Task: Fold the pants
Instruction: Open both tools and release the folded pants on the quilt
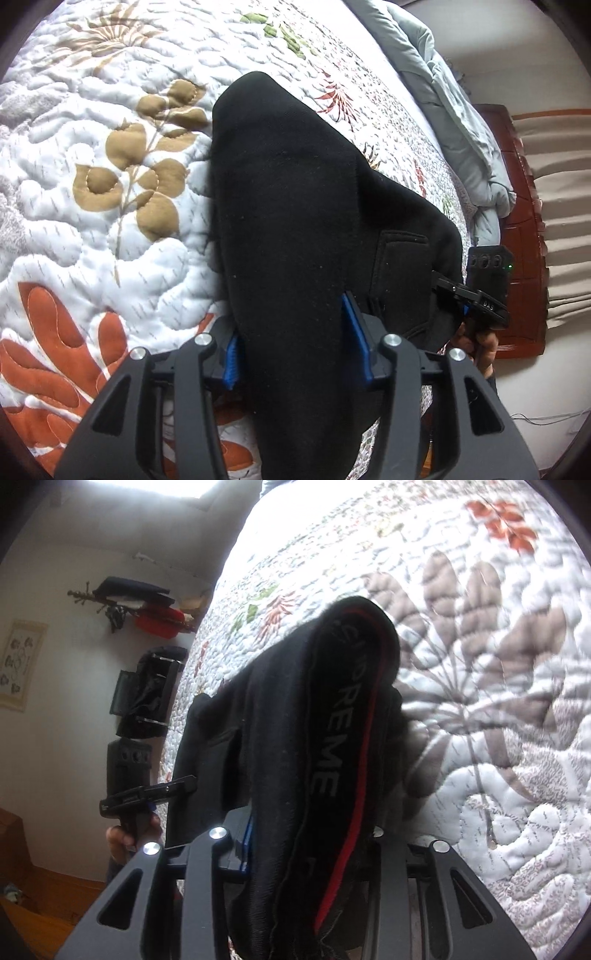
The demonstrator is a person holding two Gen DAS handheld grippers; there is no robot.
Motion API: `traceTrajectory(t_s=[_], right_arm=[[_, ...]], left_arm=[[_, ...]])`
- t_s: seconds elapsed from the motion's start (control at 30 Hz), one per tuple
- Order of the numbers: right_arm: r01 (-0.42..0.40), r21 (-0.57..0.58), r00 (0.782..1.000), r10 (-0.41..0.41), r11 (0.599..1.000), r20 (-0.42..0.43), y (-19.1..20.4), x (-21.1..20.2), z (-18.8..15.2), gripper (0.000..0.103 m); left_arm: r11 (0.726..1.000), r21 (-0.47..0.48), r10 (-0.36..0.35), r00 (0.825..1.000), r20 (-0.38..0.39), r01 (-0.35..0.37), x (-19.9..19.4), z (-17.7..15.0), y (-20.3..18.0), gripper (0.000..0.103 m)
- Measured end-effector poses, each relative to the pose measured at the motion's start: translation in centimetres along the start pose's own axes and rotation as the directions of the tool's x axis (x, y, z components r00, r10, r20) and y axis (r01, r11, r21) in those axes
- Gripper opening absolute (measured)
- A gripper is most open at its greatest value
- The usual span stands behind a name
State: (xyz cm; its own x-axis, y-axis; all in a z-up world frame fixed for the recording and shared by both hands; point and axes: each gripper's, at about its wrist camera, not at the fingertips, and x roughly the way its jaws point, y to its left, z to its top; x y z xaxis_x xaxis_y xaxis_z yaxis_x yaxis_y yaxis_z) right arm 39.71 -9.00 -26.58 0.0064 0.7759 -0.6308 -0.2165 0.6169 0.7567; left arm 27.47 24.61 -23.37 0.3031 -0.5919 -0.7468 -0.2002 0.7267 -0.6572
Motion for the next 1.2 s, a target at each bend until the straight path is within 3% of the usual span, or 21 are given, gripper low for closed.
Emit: traceTrajectory(t_s=[0.07,0.13,0.17,0.27,0.3,0.37,0.43,0.57,0.6,0.67,0.7,0.77,0.87,0.97,1.03,1.1,1.2], right_arm=[[0.033,0.013,0.999,-0.033,0.999,0.019,-0.3,-1.0,-0.2,0.059],[0.041,0.032,0.995,-0.043,0.999,0.090,-0.1,-3.3,0.0,0.060],[0.065,0.033,0.988,-0.069,0.997,0.136,0.2,-4.7,0.0,0.060],[0.182,-0.038,0.939,-0.163,0.982,0.302,3.1,-9.1,0.4,0.046],[0.168,-0.067,0.931,-0.136,0.983,0.339,4.3,-10.1,0.6,0.041],[0.141,-0.111,0.934,-0.095,0.984,0.343,6.2,-10.1,1.0,0.035],[0.130,-0.121,0.951,-0.089,0.984,0.294,7.0,-8.3,1.8,0.032],[0.159,-0.066,0.965,-0.141,0.985,0.222,5.5,-3.9,2.8,0.030],[0.169,-0.041,0.963,-0.156,0.985,0.218,4.3,-3.5,2.7,0.026],[0.192,-0.003,0.959,-0.187,0.981,0.213,1.8,-3.2,2.3,0.004],[0.187,0.019,0.960,-0.187,0.982,0.208,0.6,-2.9,2.3,0.000],[0.174,0.028,0.963,-0.176,0.984,0.206,-0.4,-2.4,2.3,0.000],[0.136,0.036,0.967,-0.140,0.990,0.212,-0.2,-2.9,2.3,0.000],[0.071,-0.019,0.957,-0.063,0.997,0.283,2.6,-6.4,0.7,0.012],[0.026,-0.053,0.954,-0.009,0.998,0.301,3.9,-8.3,-1.0,0.013],[-0.003,-0.098,0.954,0.032,0.995,0.297,5.2,-9.3,-3.7,0.013],[-0.024,-0.103,0.964,0.050,0.994,0.261,5.3,-8.7,-6.4,0.013]], left_arm=[[1.000,-0.003,0.005,0.999,0.034,-0.005,-0.8,-0.2,-0.2,0.058],[0.999,0.016,0.042,0.992,0.117,-0.044,-3.1,-0.7,-0.7,0.078],[0.998,0.033,0.044,0.984,0.172,-0.050,-4.7,-0.9,-1.1,0.078],[0.994,0.089,0.035,0.960,0.277,-0.062,-7.7,-1.0,-3.0,0.083],[0.991,0.116,0.030,0.947,0.319,-0.070,-8.6,-1.0,-3.8,0.087],[0.985,0.156,0.008,0.926,0.376,-0.072,-9.5,-0.9,-5.2,0.088],[0.981,0.189,-0.040,0.927,0.373,-0.034,-8.8,-0.5,-6.5,0.088],[0.984,0.177,-0.044,0.955,0.295,-0.010,-4.6,0.8,-7.0,0.088],[0.988,0.151,-0.026,0.959,0.281,-0.018,-3.6,1.1,-6.2,0.088],[0.993,0.111,-0.007,0.963,0.271,-0.025,-2.4,1.4,-4.8,0.086],[0.994,0.105,-0.018,0.961,0.274,-0.011,-2.2,1.4,-4.3,0.086],[0.996,0.091,-0.044,0.962,0.268,0.020,-2.2,1.6,-3.7,0.086],[0.995,0.101,-0.005,0.962,0.271,-0.023,-2.4,1.5,-4.4,0.086],[0.991,0.125,0.013,0.954,0.300,-0.053,-4.2,0.4,-5.9,0.086],[0.974,0.183,0.059,0.932,0.357,-0.132,-6.4,-2.0,-7.7,0.086],[0.957,0.248,0.043,0.917,0.395,-0.152,-8.0,-4.9,-9.1,0.087],[0.946,0.303,-0.010,0.922,0.387,-0.117,-8.5,-8.9,-9.8,0.087]])
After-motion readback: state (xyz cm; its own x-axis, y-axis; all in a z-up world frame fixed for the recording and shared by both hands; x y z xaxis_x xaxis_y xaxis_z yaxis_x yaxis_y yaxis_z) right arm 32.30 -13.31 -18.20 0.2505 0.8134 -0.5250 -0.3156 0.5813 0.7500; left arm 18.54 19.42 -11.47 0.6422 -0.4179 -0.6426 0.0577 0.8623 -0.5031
